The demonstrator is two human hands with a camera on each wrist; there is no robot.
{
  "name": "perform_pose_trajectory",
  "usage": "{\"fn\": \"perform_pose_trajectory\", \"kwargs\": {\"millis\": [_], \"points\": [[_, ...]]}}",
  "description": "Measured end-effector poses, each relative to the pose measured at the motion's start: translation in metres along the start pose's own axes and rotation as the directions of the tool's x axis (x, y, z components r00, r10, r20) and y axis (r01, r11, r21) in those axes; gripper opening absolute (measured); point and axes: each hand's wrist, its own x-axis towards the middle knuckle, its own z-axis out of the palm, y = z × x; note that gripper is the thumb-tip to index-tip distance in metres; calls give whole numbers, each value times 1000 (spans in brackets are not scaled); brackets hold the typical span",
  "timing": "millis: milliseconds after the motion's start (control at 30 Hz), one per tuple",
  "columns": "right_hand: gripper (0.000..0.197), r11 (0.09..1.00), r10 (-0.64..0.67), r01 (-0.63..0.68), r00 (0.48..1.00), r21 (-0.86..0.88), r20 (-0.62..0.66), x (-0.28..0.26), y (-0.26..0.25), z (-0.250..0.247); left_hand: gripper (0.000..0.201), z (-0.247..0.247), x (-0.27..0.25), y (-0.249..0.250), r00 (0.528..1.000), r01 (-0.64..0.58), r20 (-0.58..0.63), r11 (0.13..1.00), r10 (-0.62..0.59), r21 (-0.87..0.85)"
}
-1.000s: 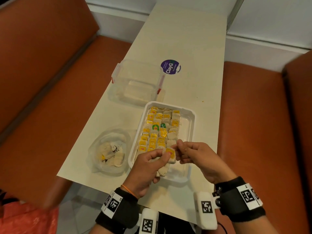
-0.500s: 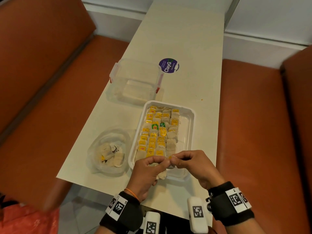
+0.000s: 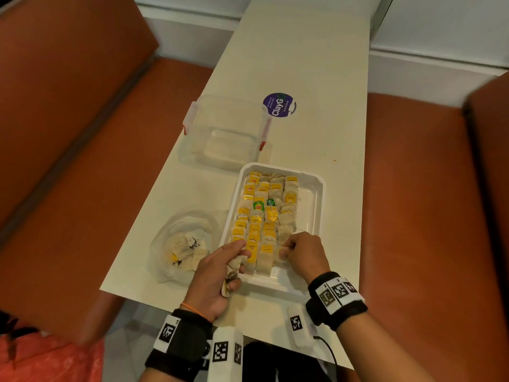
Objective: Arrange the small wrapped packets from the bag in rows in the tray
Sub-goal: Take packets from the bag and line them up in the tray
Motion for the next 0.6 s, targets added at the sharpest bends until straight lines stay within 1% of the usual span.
{"fn": "perform_pose_trajectory", "kwargs": {"millis": [100,233,333,433,533,600], "points": [[7,1000,-4,4,1000,-13,-20,3,-2,2,32,-5,0,1,1000,-2,1,1000,2,7],[13,1000,15,-13,998,25,-60,2,-3,2,33,-6,-1,-1,1000,10,6,1000,-10,1],[9,998,28,-24,996,51,-88,1,-5,3,32,-6,-1,-1,1000,18,9,1000,-18,0],[10,997,43,-35,994,75,-104,2,-6,4,29,-6,0,-1,1000,20,20,1000,-20,3],[5,995,60,-50,992,87,-111,2,-7,5,27,-7,1,0,1000,14,20,1000,-14,2],[8,994,70,-58,990,95,-122,2,-7,5,27,-8,3,1,1000,13,15,1000,-13,0]]}}
